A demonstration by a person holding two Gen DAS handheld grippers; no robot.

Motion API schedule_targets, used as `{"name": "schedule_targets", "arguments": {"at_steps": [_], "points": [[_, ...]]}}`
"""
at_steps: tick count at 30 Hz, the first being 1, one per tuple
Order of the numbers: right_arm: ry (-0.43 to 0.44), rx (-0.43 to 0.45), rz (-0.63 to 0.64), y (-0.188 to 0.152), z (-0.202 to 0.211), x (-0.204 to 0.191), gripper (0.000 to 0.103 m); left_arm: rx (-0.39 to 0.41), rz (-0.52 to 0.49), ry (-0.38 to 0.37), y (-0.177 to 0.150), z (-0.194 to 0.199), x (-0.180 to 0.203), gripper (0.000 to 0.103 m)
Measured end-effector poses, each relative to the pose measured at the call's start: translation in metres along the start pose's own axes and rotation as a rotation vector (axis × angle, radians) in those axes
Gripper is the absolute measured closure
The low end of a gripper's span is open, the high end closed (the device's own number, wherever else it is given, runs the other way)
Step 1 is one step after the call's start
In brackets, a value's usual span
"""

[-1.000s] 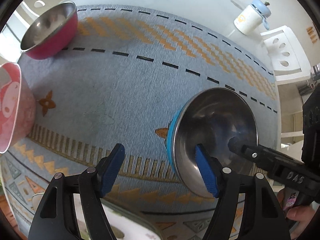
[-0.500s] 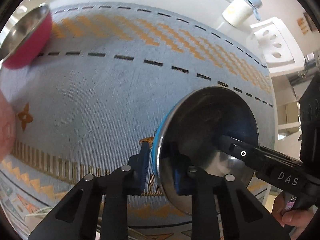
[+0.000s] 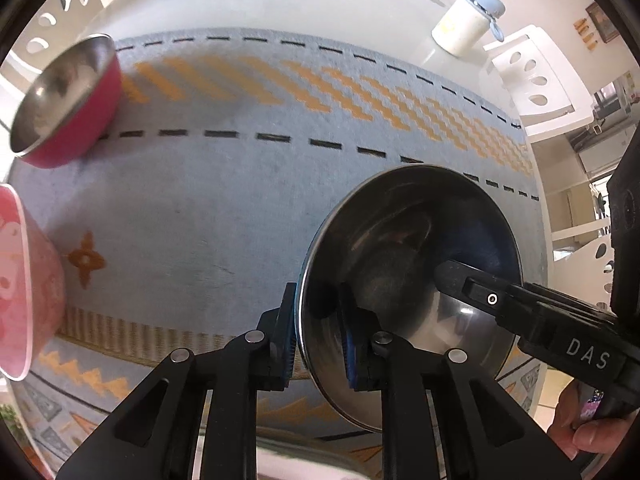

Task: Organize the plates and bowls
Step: 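Lift the blue steel bowl with both grippers toward the pink bunny bowl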

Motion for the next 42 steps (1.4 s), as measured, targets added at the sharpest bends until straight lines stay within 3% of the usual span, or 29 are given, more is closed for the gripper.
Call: {"name": "schedule_targets", "arguments": {"at_steps": [42], "points": [[0.042,0.0,0.249,-0.012,-0.045,-0.187,0.075,0.14,0.22,0.035,-0.013,0.079,-0.159,0.083]]}}
Point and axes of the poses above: each gripper's, at about its wrist camera, not at the fingertips, and z roughly against the way its jaws point, x to its right, y to its top, the point moved 2 cm from there along -z, roughly the way its jaws point, and after that the axes turned 6 degrees about y, right-handed, at the moved point
